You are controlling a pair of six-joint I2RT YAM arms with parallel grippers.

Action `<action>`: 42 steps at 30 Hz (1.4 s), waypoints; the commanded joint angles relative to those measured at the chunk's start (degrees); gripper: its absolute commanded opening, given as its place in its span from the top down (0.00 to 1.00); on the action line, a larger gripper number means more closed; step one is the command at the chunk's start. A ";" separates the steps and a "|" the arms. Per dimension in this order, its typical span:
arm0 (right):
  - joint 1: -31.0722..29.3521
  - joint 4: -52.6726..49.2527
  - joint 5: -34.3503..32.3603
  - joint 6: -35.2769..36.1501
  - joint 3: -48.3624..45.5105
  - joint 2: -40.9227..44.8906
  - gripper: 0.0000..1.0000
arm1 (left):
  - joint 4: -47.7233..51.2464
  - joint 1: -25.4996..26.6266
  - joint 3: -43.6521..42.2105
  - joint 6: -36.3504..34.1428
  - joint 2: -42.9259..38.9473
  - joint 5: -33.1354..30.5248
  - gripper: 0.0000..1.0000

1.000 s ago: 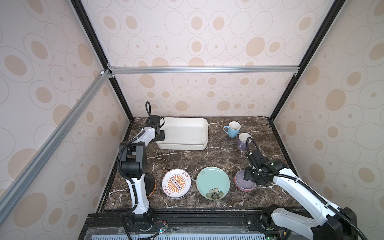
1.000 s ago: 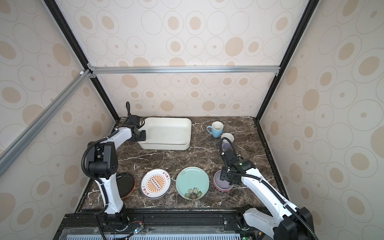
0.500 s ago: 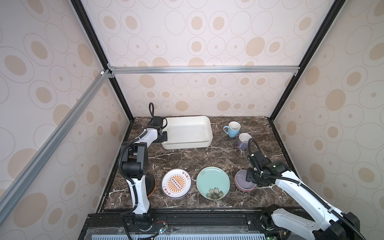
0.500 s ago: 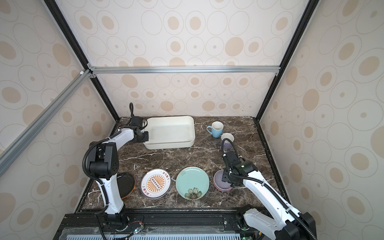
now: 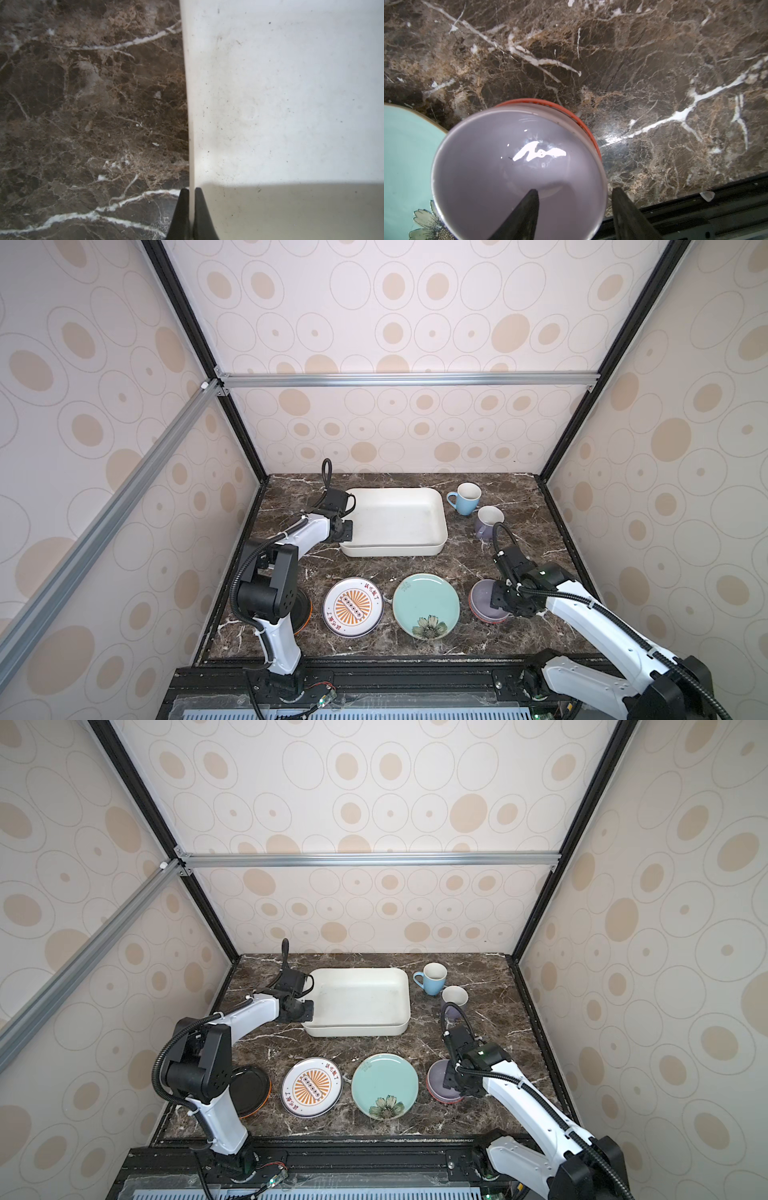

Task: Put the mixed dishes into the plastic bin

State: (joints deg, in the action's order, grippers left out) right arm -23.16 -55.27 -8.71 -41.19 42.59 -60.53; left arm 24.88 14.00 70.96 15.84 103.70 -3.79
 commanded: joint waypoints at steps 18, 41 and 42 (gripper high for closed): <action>0.45 0.10 0.27 -0.49 -0.54 0.78 0.80 | 2.68 2.73 -4.43 1.37 -7.25 -1.06 0.71; 0.41 -5.38 2.98 3.21 11.46 -0.76 0.97 | 4.77 2.79 5.93 -1.51 -12.87 9.50 0.26; 0.39 -5.32 3.49 3.45 12.24 -0.87 0.97 | 4.19 2.74 5.72 -1.64 -13.44 11.15 0.18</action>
State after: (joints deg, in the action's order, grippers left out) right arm -22.81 -59.57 -7.07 -38.48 51.37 -61.39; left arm 28.86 16.47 74.72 15.05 93.54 2.74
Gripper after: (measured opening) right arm 0.074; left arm 0.763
